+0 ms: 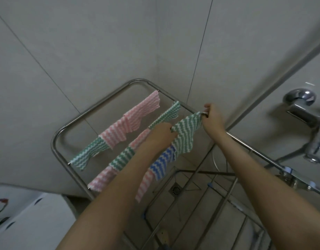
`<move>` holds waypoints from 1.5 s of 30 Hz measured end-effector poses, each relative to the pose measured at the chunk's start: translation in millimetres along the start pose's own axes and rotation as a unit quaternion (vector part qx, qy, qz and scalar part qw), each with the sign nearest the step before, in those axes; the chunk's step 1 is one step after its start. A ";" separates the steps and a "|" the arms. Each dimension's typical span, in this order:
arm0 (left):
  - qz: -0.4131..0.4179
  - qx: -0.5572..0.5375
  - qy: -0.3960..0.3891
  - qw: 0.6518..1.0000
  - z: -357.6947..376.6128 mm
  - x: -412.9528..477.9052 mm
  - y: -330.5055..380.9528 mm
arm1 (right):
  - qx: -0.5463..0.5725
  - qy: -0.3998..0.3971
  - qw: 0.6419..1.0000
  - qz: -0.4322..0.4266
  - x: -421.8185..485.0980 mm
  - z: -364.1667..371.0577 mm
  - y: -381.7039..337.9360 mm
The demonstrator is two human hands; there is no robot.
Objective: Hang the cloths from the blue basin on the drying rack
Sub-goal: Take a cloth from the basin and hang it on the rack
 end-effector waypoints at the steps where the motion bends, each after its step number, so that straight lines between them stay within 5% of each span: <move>1: -0.010 -0.003 0.004 1.000 -0.7 3.0 -4.4 | 0.005 -0.005 1.000 0.001 1.1 3.4 -1.1; 8: -0.076 0.018 -0.011 0.997 16.8 29.8 -41.6 | 0.036 -0.165 0.985 -0.023 12.9 50.1 14.9; 12: -0.077 0.053 -0.007 0.996 30.5 30.3 -37.4 | -0.180 -0.248 0.950 -0.055 7.7 66.7 34.8; 18: 0.023 0.067 -0.156 0.985 61.3 33.2 -10.8 | -0.310 -0.219 0.922 -0.084 14.8 72.7 48.0; 23: 0.015 0.025 -0.162 0.986 71.6 32.5 -11.2 | -0.305 -0.205 0.925 -0.099 13.3 71.8 44.8; 33: -0.020 0.030 -0.070 0.997 57.8 32.8 -16.8 | -0.217 -0.190 0.948 -0.132 -18.2 54.5 21.0; 45: -0.068 0.054 0.092 0.992 26.5 -63.2 -11.4 | -0.160 -0.272 0.904 -0.288 -123.3 63.0 -33.6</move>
Point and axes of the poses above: each hand's wrist, its own x-axis towards the middle knuckle, its own z-axis out of the palm, y = z × x, the point moved 8 cm from there along x, towards the middle knuckle, and after that the axes turned 15 degrees about x, right-handed, at the moved point
